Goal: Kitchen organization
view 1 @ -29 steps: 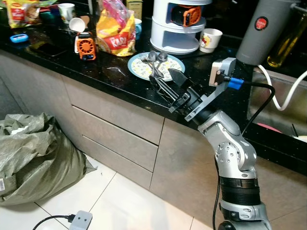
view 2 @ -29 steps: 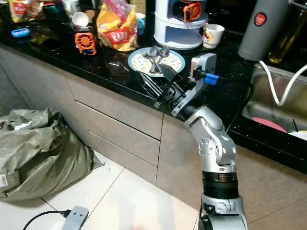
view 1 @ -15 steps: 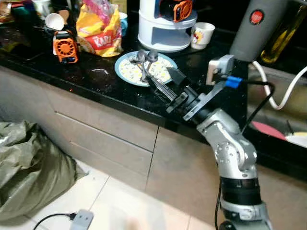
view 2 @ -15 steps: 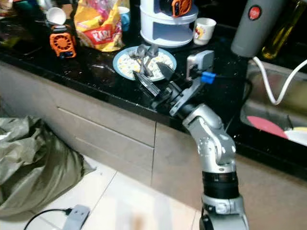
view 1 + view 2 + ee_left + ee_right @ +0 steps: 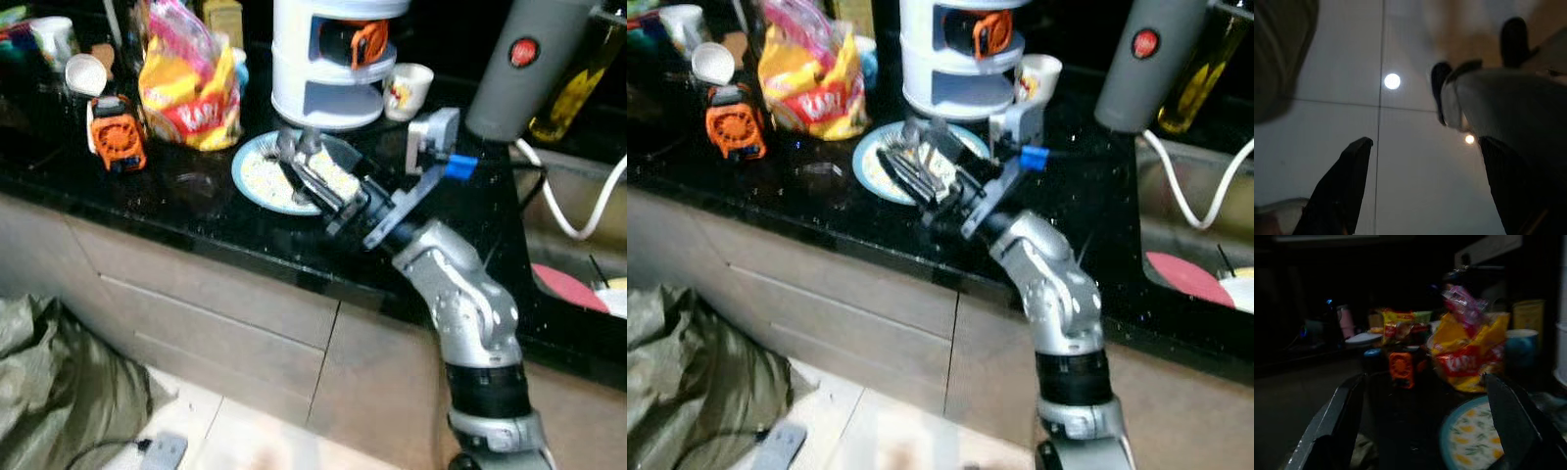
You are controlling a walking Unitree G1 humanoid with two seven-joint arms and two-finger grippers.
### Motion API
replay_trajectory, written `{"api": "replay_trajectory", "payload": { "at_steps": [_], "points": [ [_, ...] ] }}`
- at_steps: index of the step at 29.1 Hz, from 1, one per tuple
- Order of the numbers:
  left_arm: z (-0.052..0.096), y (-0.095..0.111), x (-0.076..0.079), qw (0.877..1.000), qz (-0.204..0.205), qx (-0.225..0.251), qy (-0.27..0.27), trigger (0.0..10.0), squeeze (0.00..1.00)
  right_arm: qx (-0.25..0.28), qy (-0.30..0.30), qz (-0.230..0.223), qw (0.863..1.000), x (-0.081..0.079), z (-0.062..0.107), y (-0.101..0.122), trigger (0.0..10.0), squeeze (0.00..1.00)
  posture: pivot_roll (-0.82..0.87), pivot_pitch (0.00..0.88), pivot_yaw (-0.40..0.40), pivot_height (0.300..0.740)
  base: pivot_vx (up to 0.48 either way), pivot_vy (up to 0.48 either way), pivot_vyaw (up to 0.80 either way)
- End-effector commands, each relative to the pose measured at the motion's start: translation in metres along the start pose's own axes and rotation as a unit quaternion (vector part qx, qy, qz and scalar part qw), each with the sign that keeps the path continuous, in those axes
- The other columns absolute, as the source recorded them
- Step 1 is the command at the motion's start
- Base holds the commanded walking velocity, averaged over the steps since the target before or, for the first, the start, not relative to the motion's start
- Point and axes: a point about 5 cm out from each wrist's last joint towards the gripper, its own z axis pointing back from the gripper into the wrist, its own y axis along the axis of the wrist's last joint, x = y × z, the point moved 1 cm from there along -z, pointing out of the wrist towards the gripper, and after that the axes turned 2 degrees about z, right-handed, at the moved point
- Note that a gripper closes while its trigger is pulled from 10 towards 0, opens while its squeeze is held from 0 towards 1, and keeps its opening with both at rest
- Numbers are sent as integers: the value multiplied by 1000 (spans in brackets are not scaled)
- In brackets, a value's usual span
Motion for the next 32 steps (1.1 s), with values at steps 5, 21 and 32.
{"api": "replay_trajectory", "payload": {
  "at_steps": [5, 21, 32],
  "points": [
    [1, -8, -1, 1000, -5, -13, 2, 10000, 0, -21, 10, 27, 999, -5, -2, 2, 10000, 0, 31, 74, -12, 740, 0, 0, 0],
    [0, -6, 1, 1000, -10, -12, 0, 10000, 0, -181, -88, 86, 976, 10, -11, -16, 10000, 0, 31, 71, -13, 740, 0, 0, 0],
    [-1, -7, 7, 1000, -22, -16, -7, 10000, 0, -255, -183, 66, 947, 25, -20, -33, 10000, 0, 44, 66, -41, 740, 0, 0, 0]
  ]
}}
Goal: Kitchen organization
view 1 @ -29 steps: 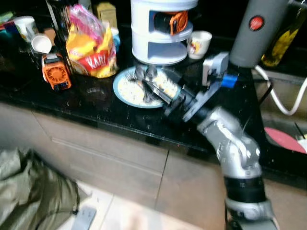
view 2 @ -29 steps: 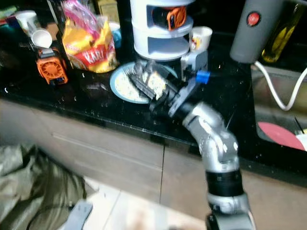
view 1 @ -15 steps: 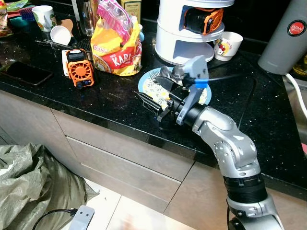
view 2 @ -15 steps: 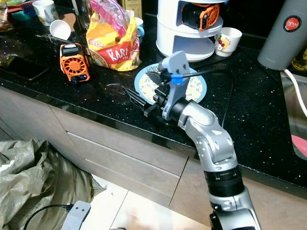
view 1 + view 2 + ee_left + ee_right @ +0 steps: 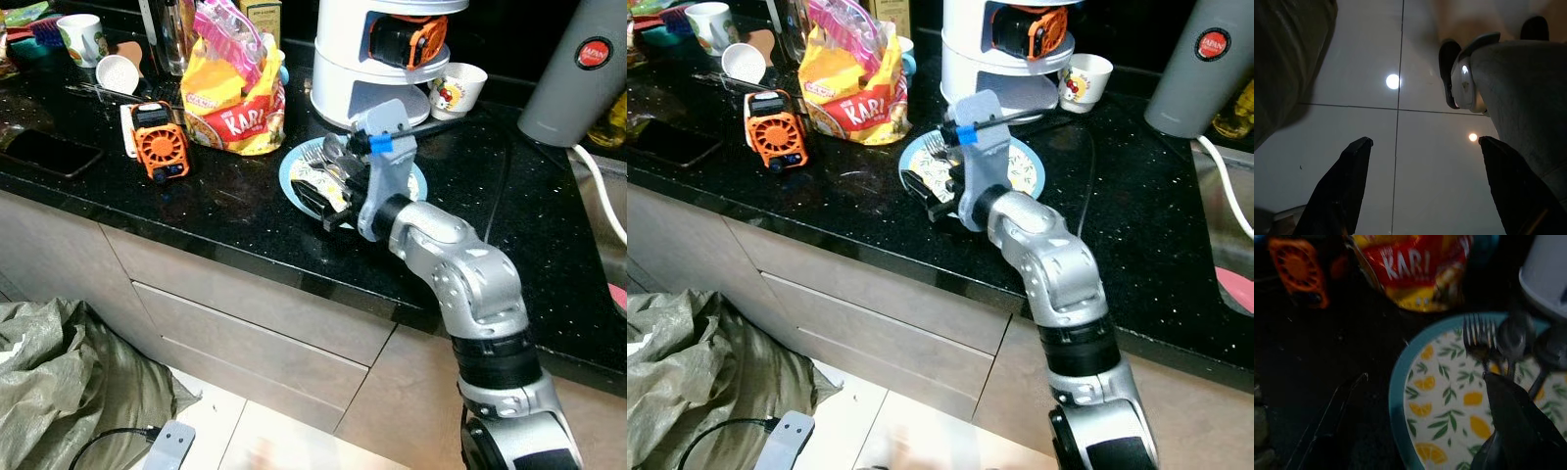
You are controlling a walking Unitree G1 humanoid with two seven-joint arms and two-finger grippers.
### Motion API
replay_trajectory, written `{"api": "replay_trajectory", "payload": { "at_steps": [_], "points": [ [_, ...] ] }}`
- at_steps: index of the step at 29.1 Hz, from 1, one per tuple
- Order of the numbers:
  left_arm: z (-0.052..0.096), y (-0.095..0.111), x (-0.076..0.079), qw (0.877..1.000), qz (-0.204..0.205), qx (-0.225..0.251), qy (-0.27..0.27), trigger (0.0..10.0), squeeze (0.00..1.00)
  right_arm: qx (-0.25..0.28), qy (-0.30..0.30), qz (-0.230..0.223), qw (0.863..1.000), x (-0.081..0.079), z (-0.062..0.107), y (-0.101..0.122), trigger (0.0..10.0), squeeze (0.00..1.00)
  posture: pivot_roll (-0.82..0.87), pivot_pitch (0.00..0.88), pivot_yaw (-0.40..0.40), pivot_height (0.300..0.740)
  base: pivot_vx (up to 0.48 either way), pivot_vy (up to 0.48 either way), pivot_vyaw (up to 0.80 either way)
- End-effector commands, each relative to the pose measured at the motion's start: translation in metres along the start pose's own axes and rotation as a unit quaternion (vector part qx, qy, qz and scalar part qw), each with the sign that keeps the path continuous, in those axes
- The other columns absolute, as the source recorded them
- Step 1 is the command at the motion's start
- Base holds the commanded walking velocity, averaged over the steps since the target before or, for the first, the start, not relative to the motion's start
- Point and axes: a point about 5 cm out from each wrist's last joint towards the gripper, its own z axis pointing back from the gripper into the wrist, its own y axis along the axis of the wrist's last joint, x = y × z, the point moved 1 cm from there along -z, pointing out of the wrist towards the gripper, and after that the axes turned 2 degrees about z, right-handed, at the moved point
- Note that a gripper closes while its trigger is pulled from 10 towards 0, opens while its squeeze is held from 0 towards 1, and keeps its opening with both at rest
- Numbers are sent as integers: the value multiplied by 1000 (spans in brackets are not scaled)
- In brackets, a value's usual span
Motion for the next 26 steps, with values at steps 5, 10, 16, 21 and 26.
{"api": "replay_trajectory", "payload": {
  "at_steps": [5, 10, 16, 21, 26],
  "points": [
    [-1, -11, 10, 1000, -5, -18, -11, 10000, 0, -60, -57, -24, 996, 10, -10, -18, 10000, 0, 47, 67, -48, 740, 0, 0, 0],
    [-1, -14, 13, 1000, -10, -23, -17, 10000, 0, -58, -91, -34, 994, 21, -10, -17, 10000, 0, 48, 74, -53, 740, 0, 0, 0],
    [-1, -16, 15, 999, -14, -24, -21, 10000, 0, -48, -114, -49, 991, 29, -10, -15, 10000, 0, 43, 81, -49, 740, 0, 0, 0],
    [-2, -16, 16, 999, -19, -25, -24, 10000, 0, -94, -131, -40, 986, 33, -8, -29, 10000, 0, 42, 88, -52, 740, 0, 0, 0],
    [-2, -16, 17, 999, -19, -25, -25, 10000, 0, -114, -124, -42, 985, 31, -9, -33, 10000, 0, 42, 88, -52, 740, 0, 0, 0]
  ]
}}
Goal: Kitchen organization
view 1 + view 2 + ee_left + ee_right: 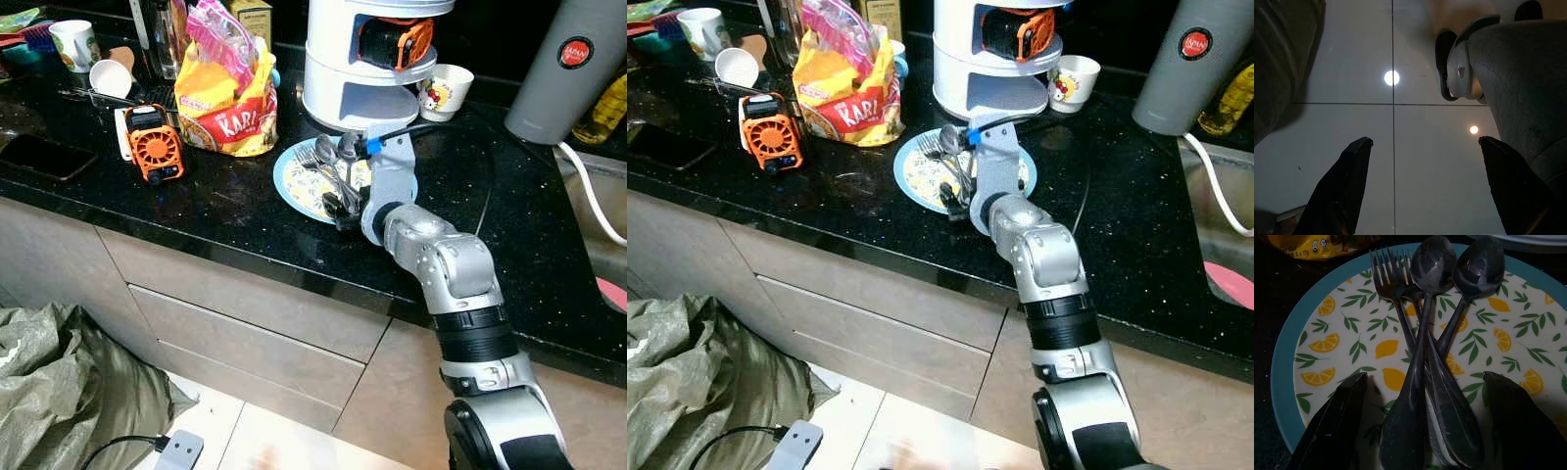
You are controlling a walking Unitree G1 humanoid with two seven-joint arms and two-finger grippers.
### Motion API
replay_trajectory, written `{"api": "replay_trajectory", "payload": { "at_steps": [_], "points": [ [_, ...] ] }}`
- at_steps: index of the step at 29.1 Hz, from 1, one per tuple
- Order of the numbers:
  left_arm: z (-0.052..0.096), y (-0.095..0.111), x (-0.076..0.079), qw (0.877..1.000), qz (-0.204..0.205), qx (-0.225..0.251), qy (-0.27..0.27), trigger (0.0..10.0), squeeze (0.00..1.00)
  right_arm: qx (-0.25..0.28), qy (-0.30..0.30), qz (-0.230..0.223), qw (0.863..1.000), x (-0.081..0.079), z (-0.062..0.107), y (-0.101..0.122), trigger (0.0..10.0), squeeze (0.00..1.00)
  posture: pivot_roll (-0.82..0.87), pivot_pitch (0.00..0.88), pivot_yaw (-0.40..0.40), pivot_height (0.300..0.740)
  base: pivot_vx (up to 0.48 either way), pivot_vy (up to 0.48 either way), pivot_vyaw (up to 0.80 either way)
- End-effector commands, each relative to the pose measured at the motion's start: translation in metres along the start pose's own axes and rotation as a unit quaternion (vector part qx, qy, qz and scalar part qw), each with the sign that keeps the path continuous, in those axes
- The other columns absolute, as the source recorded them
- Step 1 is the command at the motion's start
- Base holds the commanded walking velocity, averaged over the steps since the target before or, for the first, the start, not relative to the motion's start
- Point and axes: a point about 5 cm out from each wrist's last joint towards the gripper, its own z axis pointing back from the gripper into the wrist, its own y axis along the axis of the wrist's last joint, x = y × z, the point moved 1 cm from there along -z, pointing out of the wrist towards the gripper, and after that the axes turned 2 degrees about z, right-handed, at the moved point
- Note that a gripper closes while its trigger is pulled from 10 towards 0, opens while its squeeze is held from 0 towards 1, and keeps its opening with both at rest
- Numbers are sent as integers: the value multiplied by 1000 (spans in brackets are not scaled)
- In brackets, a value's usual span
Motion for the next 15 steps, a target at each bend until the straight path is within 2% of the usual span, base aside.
{"api": "replay_trajectory", "payload": {
  "at_steps": [1, 3, 4, 15],
  "points": [
    [-1, -7, 7, 1000, -5, -12, -11, 10000, 0, -34, 1, 0, 999, 0, -2, -8, 2824, 0, 43, 90, -53, 740, 0, 0, 0],
    [-1, -7, 7, 1000, -5, -12, -11, 10000, 0, -38, 1, 1, 999, -1, -2, -8, 2824, 0, 43, 90, -53, 740, 0, 0, 0],
    [-1, -7, 7, 1000, -5, -12, -11, 10000, 0, -42, 0, 4, 999, 0, -2, -9, 0, 0, 43, 91, -53, 740, 0, 0, 0],
    [-1, -5, 7, 1000, -8, -10, -13, 10000, 0, -44, -13, 20, 999, 3, -1, -5, 0, 0, 42, 94, -50, 740, 0, 0, 0]
  ]
}}
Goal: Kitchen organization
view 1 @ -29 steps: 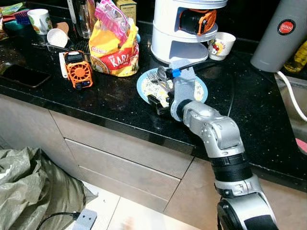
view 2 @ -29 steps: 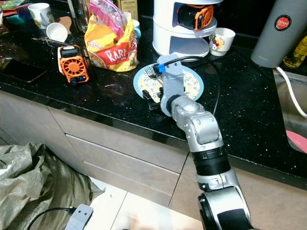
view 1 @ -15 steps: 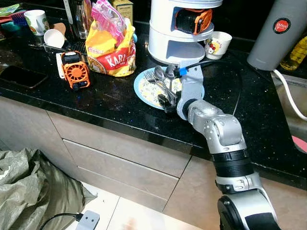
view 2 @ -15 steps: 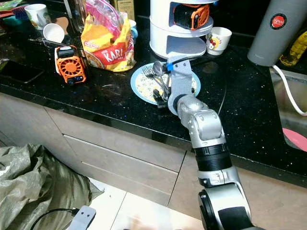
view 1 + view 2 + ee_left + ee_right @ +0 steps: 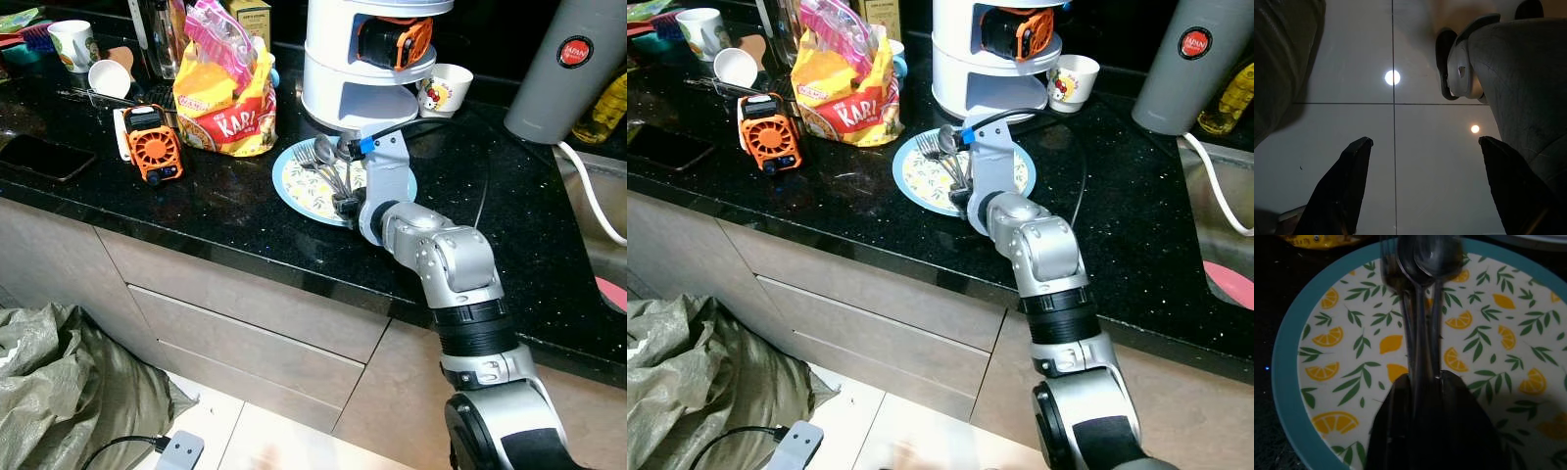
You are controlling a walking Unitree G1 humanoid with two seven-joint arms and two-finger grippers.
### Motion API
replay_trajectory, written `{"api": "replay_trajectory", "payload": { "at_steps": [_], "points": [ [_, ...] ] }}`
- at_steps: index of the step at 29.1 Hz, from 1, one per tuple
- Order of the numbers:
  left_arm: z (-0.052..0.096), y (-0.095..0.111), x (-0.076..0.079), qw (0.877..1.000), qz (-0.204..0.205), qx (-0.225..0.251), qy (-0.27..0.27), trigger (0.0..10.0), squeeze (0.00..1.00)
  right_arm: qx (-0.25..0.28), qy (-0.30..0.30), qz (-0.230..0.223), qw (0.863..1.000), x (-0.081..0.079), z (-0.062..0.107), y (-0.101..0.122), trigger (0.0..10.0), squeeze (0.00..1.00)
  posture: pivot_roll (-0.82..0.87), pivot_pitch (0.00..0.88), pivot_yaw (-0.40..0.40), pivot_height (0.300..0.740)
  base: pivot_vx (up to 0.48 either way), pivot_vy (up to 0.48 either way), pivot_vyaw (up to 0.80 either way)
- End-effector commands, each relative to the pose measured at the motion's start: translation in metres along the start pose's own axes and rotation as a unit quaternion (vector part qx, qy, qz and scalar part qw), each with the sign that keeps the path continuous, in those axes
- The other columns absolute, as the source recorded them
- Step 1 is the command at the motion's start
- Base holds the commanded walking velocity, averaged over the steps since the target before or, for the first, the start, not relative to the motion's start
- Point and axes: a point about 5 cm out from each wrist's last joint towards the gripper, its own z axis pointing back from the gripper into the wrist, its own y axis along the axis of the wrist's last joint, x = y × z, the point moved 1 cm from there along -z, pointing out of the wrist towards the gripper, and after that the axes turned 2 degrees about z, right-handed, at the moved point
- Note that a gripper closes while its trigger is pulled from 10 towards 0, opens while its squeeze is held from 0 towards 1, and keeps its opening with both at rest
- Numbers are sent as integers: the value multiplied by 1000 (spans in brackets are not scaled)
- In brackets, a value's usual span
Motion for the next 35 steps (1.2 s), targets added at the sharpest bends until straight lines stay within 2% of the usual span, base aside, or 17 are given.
{"api": "replay_trajectory", "payload": {
  "at_steps": [1, 9, 14, 19, 23, 28, 31, 34, 35],
  "points": [
    [-1, -4, 7, 1000, -5, -10, -12, 10000, 0, -25, -10, 2, 1000, 3, -1, -8, 0, 0, 41, 94, -49, 740, 0, 0, 0],
    [-1, -3, 7, 1000, -9, -9, -15, 10000, 0, -6, -13, -7, 1000, 4, 0, 1, 0, 0, 40, 95, -45, 740, 0, 0, 0],
    [-2, 1, 7, 1000, -13, -6, -19, 10000, 0, 42, -3, -16, 999, 3, 3, 15, 0, 0, 39, 95, -45, 740, 0, 0, 0],
    [-2, 0, 8, 1000, -14, -6, -19, 10000, 0, 100, 37, -23, 994, 2, 13, 32, 0, 0, 39, 91, -47, 740, 0, 0, 0],
    [-2, 0, 8, 1000, -14, -7, -19, 10000, 0, 109, 43, -19, 993, 8, 18, 35, 0, 0, 37, 89, -49, 740, 0, 0, 0],
    [-2, 4, 9, 1000, -18, -5, -23, 10000, 0, 123, 53, -1, 991, 25, 29, 36, 0, 0, 33, 84, -51, 740, 0, 0, 0],
    [-2, 5, 9, 1000, -19, -5, -23, 10000, 0, 118, 34, 0, 992, 33, 29, 33, 0, 0, 33, 83, -51, 740, 0, 0, 0],
    [-3, 5, 10, 999, -21, -5, -24, 10000, 0, 110, -10, -5, 994, 50, 30, 28, 0, 0, 29, 79, -49, 740, 0, 0, 0],
    [-3, 5, 10, 999, -21, -5, -24, 10000, 0, 110, -10, -5, 994, 50, 30, 28, 0, 0, 29, 79, -49, 740, 0, 0, 0]
  ]
}}
